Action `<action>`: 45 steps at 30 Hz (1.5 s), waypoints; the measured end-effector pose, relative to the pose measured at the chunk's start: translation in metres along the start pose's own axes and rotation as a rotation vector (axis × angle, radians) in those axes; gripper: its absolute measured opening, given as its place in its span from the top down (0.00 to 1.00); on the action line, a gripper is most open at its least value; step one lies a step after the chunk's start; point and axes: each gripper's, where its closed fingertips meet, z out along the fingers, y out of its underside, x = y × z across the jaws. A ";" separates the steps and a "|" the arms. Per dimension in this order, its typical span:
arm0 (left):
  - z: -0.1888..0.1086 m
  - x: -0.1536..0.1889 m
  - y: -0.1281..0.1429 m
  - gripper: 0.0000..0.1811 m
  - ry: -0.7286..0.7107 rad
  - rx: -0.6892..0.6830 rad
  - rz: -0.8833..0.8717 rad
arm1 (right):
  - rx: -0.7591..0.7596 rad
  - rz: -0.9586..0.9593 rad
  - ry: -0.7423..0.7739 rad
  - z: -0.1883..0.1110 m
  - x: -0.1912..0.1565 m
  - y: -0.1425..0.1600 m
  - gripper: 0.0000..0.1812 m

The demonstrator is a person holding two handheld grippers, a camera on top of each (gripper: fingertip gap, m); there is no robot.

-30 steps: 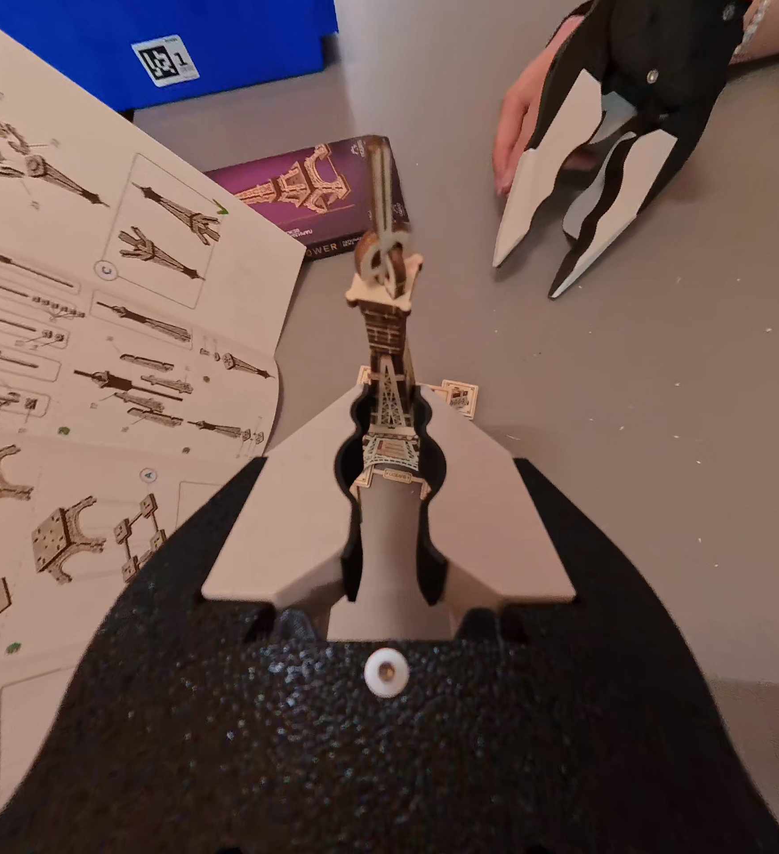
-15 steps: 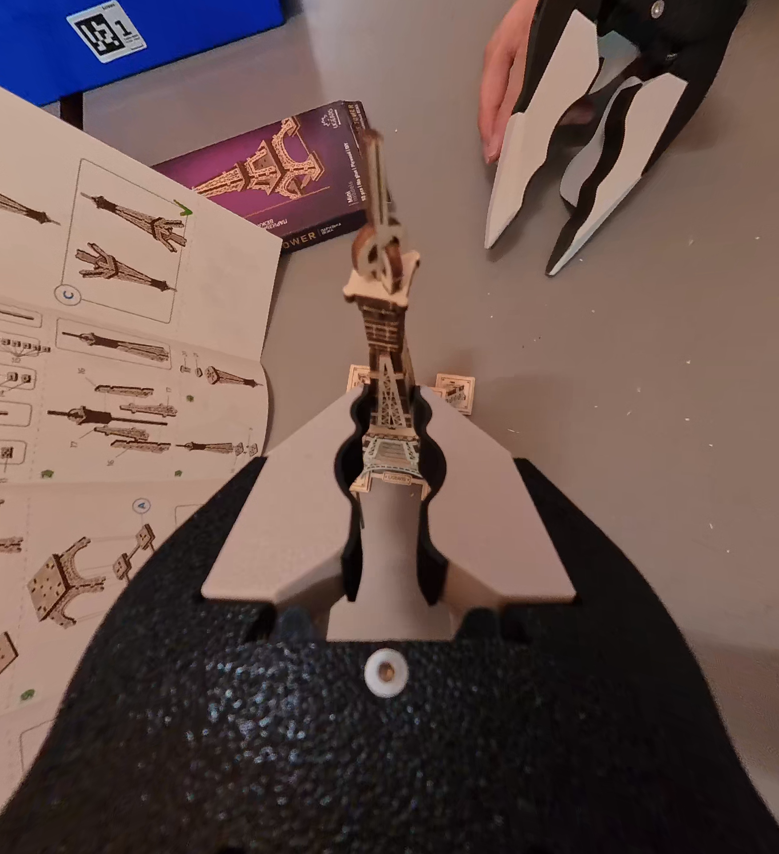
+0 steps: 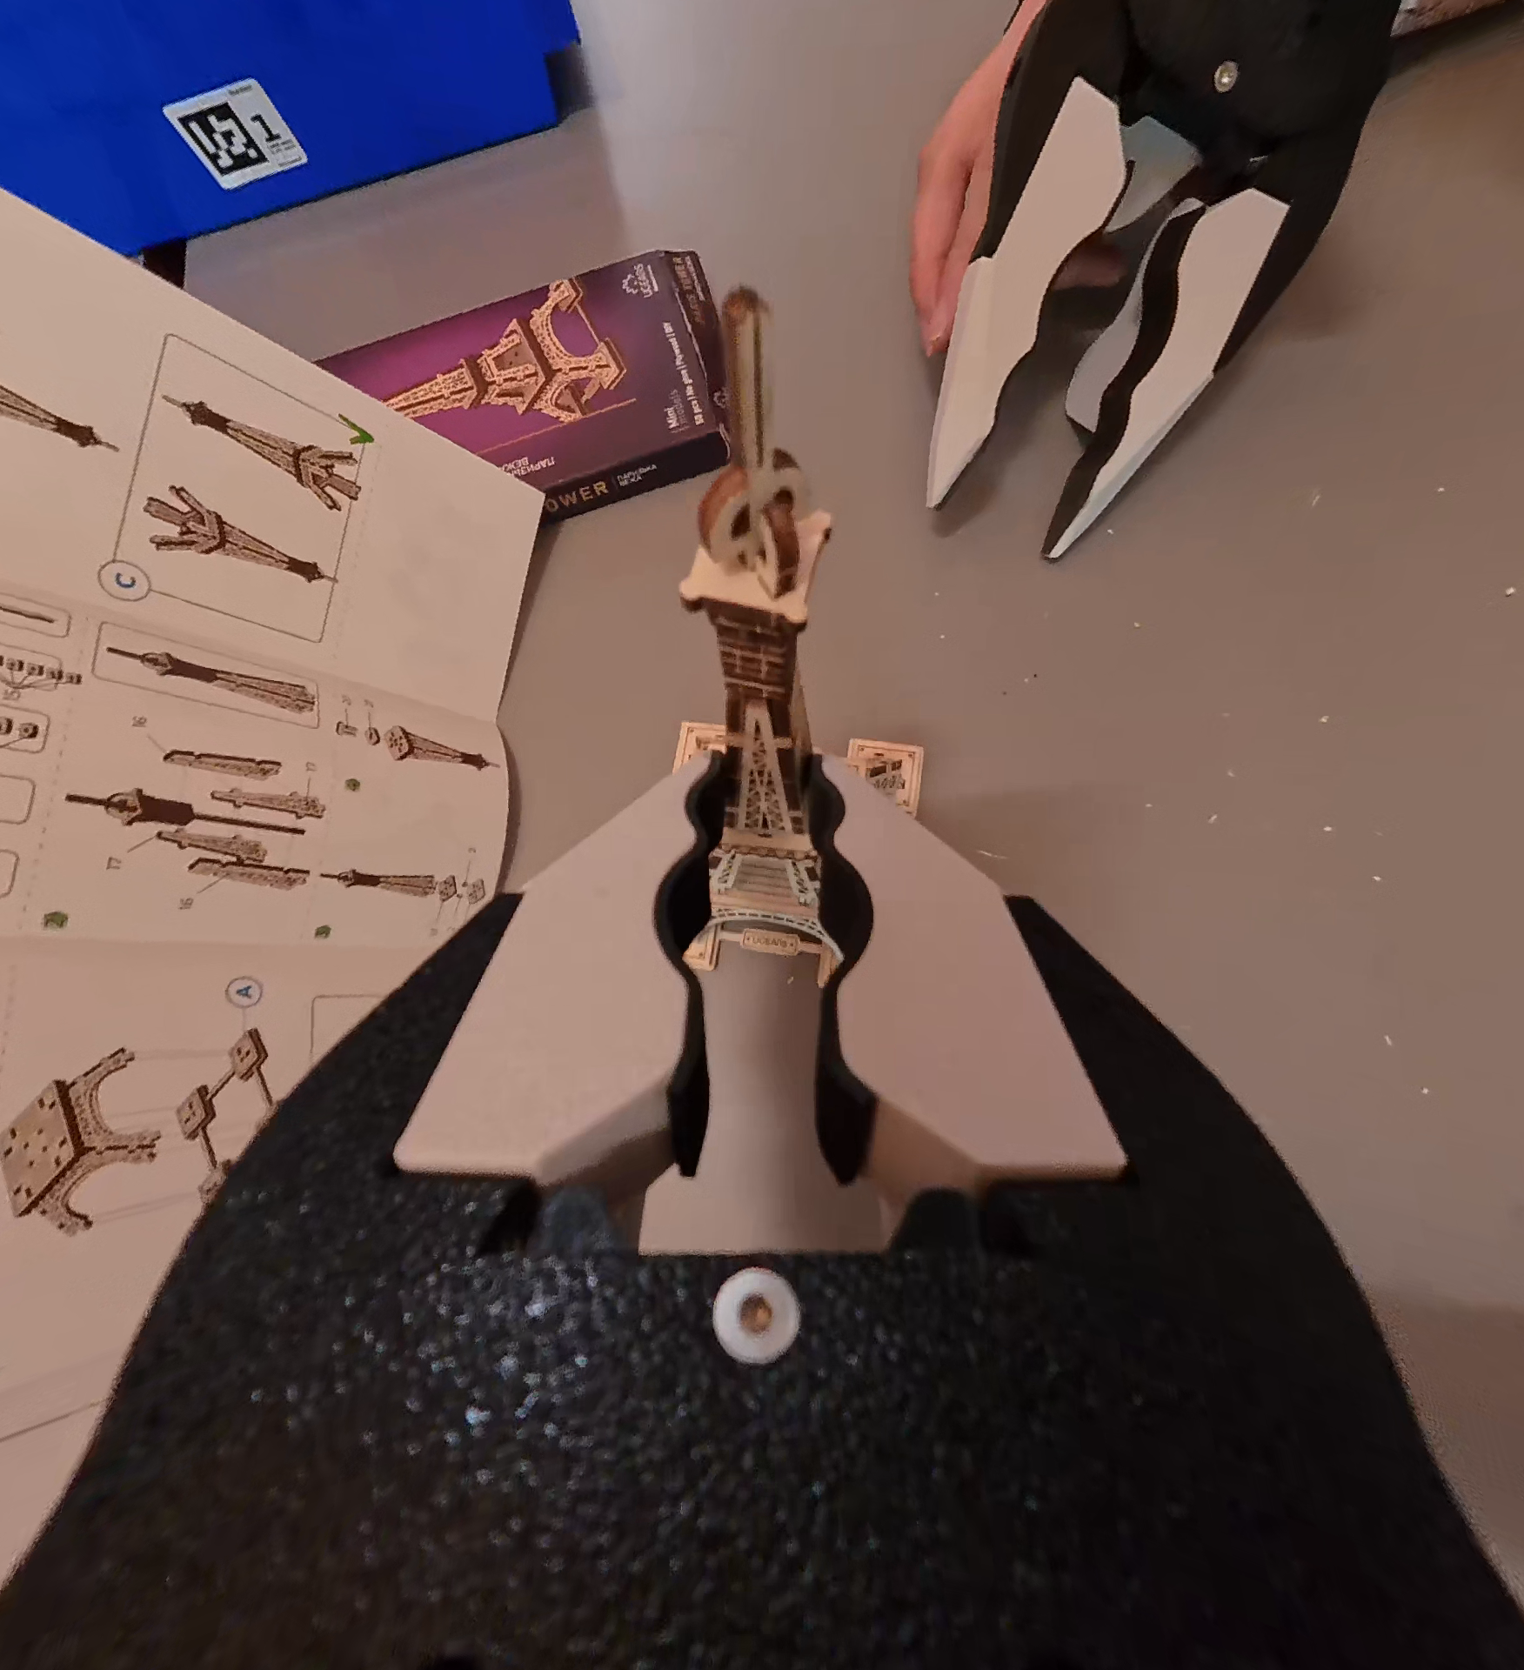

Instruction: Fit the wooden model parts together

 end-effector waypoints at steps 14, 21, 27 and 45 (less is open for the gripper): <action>0.000 0.000 0.001 0.92 0.054 0.052 -0.014 | -0.002 0.003 -0.005 0.000 0.000 0.000 0.78; 0.002 0.002 0.001 0.92 0.092 0.008 -0.011 | -0.005 0.007 -0.005 0.000 0.000 0.000 0.79; 0.002 0.002 0.001 0.92 0.094 0.027 -0.033 | -0.002 0.030 -0.020 -0.001 0.001 0.001 0.76; 0.003 0.002 0.001 0.92 0.116 0.091 -0.049 | 0.256 0.307 -0.116 0.063 0.074 -0.093 0.75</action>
